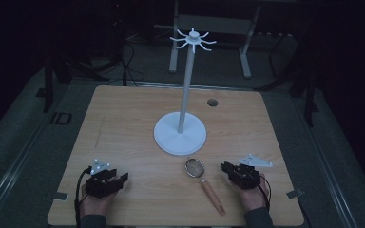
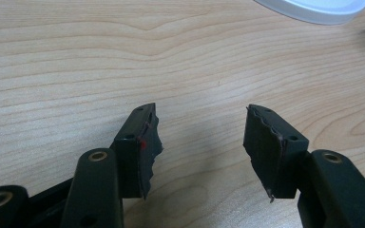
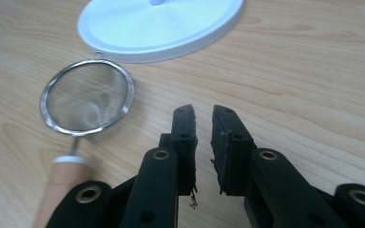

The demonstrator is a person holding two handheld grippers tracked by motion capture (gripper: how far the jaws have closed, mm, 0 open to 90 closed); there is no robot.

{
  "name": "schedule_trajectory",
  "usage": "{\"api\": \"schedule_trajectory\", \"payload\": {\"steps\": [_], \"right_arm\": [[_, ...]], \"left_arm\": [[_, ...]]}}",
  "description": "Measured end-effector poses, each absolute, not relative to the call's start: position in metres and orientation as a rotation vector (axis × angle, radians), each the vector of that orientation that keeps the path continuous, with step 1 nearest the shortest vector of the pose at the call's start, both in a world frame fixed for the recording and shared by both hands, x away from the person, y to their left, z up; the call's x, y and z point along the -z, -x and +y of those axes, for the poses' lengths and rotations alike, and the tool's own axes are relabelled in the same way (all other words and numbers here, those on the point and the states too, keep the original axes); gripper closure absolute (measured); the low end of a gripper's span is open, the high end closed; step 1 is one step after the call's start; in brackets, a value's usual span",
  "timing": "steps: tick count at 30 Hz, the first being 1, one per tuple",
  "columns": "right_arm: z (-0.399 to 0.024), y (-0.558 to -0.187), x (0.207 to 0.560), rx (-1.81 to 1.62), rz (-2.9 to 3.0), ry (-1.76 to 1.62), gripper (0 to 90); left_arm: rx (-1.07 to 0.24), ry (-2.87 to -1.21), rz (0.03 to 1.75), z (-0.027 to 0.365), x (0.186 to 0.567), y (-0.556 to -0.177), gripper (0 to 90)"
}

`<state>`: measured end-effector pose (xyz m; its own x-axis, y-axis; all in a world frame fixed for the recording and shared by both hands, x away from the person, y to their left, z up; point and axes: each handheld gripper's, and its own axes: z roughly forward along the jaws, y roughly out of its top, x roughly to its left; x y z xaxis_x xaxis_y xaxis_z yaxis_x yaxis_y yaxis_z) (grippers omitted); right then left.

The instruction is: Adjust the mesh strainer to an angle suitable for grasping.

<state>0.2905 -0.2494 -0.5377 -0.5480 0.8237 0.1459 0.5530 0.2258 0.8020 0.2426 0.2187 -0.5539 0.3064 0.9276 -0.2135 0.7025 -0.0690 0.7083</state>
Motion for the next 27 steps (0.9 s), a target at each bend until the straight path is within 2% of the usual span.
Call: {"api": "schedule_trajectory", "payload": {"steps": [5,22,24,27], "right_arm": [[-0.245,-0.286,0.534,-1.261,2.223,-1.255,75.6],[-0.207,-0.271,0.533,-1.238,2.454,-1.064,40.4],[-0.202,-0.27,0.535,-1.205,2.499,-1.017,40.8],[-0.195,-0.268,0.539,-1.132,2.568,-0.945,53.2]], "left_arm": [[-0.386,-1.827,1.459,0.218,0.554,-0.242,44.9],[-0.391,-1.826,1.46,0.219,0.554,-0.242,44.0],[-0.391,-1.825,1.46,0.219,0.553,-0.242,43.9],[-0.391,-1.825,1.46,0.219,0.554,-0.242,43.9]]}}
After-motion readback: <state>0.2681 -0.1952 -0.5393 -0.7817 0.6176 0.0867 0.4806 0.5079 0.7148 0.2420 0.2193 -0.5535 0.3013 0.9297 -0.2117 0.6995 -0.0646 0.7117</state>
